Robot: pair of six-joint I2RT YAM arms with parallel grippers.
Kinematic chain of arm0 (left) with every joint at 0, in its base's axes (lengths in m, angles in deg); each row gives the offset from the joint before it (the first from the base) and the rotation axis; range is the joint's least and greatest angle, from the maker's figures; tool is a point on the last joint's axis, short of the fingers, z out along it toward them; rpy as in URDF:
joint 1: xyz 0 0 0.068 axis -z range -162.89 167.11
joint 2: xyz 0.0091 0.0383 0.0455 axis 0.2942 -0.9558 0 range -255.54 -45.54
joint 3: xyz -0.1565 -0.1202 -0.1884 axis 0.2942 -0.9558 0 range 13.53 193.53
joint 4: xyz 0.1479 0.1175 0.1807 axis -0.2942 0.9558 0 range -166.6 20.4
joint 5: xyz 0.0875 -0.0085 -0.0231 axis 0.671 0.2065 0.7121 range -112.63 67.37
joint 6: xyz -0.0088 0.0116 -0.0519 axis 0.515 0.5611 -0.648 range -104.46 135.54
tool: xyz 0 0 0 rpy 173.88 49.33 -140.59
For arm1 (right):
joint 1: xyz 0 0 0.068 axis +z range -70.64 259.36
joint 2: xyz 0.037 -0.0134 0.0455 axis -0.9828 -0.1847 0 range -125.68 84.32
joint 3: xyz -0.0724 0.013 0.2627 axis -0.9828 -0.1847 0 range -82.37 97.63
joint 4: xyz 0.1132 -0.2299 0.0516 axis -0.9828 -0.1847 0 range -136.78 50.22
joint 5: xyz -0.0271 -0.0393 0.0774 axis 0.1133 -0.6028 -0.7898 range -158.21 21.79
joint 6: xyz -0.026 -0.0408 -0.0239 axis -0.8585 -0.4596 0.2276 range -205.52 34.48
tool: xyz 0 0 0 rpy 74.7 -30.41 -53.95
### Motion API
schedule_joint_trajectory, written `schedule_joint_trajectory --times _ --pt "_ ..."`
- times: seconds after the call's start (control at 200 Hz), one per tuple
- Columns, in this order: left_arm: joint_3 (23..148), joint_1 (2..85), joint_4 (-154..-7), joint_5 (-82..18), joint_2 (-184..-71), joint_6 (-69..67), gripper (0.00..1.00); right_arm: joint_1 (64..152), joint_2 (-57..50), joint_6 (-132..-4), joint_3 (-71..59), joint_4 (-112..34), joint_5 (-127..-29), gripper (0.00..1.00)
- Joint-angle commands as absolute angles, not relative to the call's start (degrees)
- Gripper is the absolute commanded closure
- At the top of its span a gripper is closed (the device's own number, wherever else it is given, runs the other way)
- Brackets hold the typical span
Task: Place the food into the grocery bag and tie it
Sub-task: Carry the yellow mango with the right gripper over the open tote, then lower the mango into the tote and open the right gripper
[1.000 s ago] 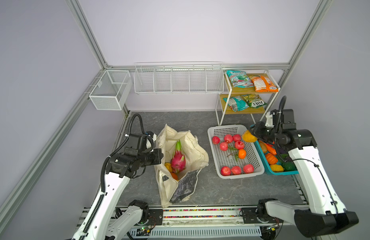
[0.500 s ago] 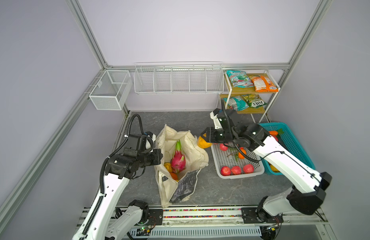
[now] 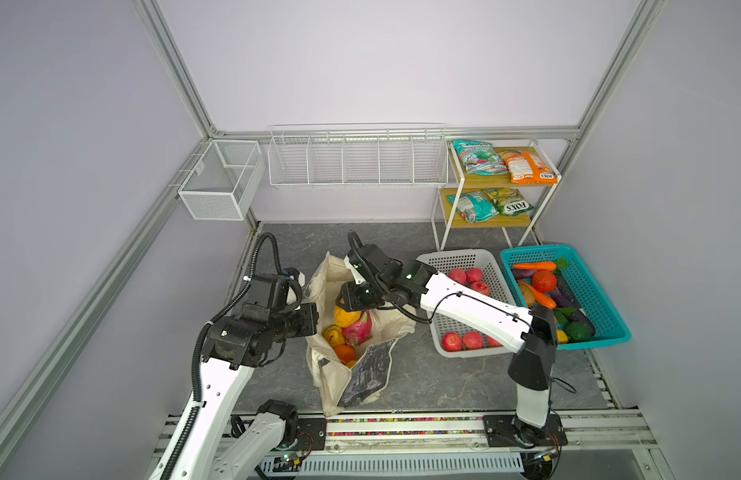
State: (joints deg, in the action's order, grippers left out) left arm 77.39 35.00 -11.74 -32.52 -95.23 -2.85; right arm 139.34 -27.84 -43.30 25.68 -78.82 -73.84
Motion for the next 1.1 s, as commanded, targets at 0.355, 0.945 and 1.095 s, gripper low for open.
schedule_joint_trajectory --times 0.355,0.945,1.095 --pt "79.62 33.13 -7.61 -29.2 -93.49 -2.04 1.0 142.46 -37.57 -38.47 26.73 -73.22 -76.56 0.63" --pt "80.0 32.31 -6.9 -29.18 -92.67 -1.77 1.0 143.08 -42.63 -43.14 27.36 -74.95 -75.69 0.33" --pt "79.77 32.23 -6.99 -29.31 -92.39 -1.77 1.0 143.08 -41.56 -44.57 27.25 -75.1 -75.39 0.22"
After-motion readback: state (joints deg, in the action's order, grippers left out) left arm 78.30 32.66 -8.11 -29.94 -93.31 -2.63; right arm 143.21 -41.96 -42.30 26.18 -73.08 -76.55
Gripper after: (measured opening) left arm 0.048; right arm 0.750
